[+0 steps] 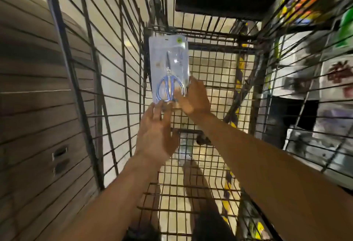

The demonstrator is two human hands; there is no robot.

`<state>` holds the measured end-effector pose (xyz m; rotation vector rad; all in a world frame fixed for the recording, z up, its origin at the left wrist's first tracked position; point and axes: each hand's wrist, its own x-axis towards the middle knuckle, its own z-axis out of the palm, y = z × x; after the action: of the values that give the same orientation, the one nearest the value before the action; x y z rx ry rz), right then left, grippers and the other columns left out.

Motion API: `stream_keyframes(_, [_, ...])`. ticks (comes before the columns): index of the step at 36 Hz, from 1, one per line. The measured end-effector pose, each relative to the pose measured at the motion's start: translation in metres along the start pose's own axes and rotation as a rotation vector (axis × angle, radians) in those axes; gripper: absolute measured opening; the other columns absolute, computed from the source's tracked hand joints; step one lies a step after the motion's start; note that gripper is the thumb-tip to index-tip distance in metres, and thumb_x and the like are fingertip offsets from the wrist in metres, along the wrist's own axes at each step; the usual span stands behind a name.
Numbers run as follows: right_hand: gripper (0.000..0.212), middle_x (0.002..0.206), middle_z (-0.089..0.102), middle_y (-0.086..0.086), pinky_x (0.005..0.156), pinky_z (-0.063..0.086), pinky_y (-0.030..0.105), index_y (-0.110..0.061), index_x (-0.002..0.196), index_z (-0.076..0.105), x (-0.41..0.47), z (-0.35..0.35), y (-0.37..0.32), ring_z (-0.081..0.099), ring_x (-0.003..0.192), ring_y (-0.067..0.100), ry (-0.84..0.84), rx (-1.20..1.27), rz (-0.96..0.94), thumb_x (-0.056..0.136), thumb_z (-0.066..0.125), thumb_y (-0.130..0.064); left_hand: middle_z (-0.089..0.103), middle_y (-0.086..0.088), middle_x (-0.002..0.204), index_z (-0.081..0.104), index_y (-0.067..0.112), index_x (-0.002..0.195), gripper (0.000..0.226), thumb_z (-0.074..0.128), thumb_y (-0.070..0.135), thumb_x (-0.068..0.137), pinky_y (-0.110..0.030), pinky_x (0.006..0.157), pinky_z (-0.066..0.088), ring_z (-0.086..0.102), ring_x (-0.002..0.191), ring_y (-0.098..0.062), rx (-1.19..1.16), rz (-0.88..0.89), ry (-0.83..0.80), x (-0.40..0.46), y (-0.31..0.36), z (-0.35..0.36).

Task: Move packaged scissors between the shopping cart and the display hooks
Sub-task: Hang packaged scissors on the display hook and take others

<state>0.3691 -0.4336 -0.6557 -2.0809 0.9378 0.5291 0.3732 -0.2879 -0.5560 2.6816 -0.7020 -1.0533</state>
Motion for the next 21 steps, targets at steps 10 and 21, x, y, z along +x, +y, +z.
stream_keyframes(10, [0.030,0.101,0.067,-0.002,0.054,0.044,0.012,-0.027,0.117,0.047,0.004,-0.010,-0.002,0.067,0.080,0.012,-0.010,0.323,0.053,0.095,0.066,-0.022,0.014,-0.004,0.168,0.012,0.025,0.161,0.079,0.057,0.035,0.098,-0.040,0.127,0.014,0.007,0.155,-0.024,-0.032,-0.033,-0.009,0.004,-0.001,-0.004])
stream_keyframes(21, [0.029,0.099,0.067,0.005,0.047,0.048,0.016,-0.027,0.128,0.044,-0.053,-0.067,0.057,0.062,0.071,0.007,0.037,0.427,0.155,0.102,0.053,-0.019,0.023,-0.009,0.160,0.025,0.016,0.156,0.077,0.052,0.048,0.091,-0.046,0.113,0.040,0.032,0.143,-0.030,-0.321,-0.211,-0.020,0.038,0.003,0.016])
